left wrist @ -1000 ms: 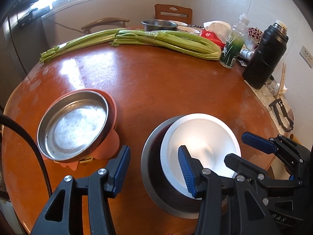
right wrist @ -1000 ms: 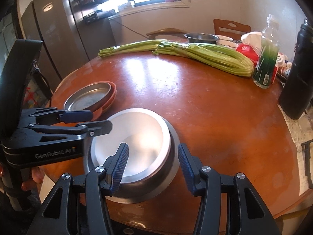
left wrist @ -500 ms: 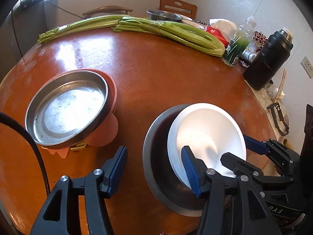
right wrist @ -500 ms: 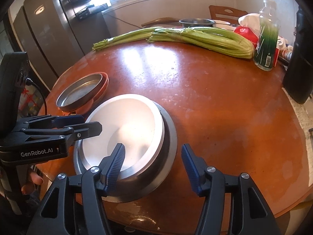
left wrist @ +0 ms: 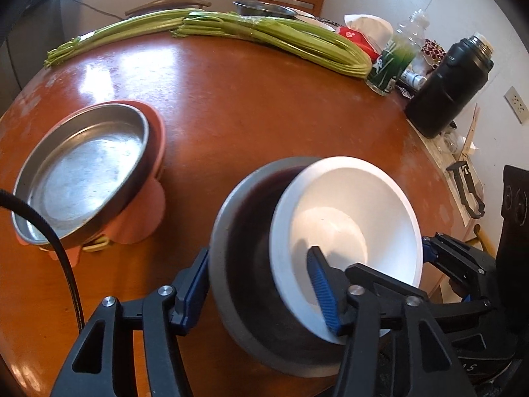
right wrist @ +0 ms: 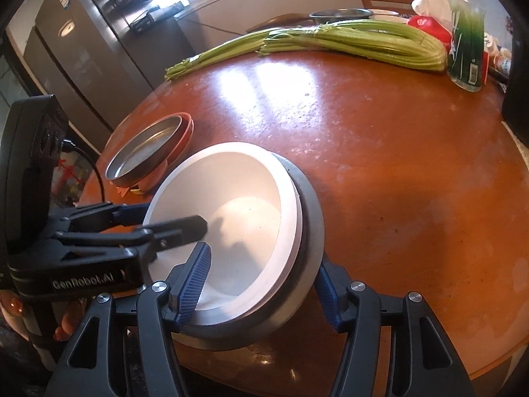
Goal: Organize plates and bowls
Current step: 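Grip the deep steel bowl rim with both grippers, then lift and carry the steel bowl with both grippers toward the pink bowl stack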
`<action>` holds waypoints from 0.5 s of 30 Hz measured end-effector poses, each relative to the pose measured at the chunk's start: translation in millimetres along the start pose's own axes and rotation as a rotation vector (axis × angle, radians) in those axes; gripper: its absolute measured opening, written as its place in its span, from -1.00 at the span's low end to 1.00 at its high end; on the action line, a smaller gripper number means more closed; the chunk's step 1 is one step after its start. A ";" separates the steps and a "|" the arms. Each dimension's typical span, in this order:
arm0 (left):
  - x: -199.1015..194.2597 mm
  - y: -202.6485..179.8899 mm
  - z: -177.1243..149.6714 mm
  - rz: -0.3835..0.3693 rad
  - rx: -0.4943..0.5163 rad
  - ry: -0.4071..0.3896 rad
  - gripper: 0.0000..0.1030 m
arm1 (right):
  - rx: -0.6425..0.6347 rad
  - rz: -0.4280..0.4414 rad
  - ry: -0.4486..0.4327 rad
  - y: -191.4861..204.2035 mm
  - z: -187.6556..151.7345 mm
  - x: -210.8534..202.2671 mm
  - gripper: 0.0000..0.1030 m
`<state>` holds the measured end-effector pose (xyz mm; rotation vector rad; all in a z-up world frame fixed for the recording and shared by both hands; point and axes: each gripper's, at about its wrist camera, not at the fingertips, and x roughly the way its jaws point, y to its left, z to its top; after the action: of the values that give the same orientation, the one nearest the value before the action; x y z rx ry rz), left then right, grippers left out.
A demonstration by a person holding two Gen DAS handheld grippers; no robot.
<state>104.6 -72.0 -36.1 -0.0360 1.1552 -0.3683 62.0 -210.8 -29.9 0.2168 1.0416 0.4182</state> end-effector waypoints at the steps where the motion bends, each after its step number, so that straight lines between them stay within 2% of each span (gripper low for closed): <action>1: 0.9 -0.6 0.1 0.001 0.002 0.001 0.06 | 0.003 0.005 -0.001 -0.6 -0.3 -0.5 0.21; 9: 1.6 -0.4 0.5 0.019 0.001 -0.002 0.06 | 0.027 0.026 0.006 -3.9 1.7 -1.6 0.20; 15: -15.2 3.5 4.9 0.027 -0.002 -0.048 0.06 | 0.006 0.032 -0.031 7.3 12.7 -13.4 0.20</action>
<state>104.6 -64.9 -21.3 -0.0307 1.1080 -0.3403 65.6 -209.8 -10.4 0.2451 1.0104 0.4398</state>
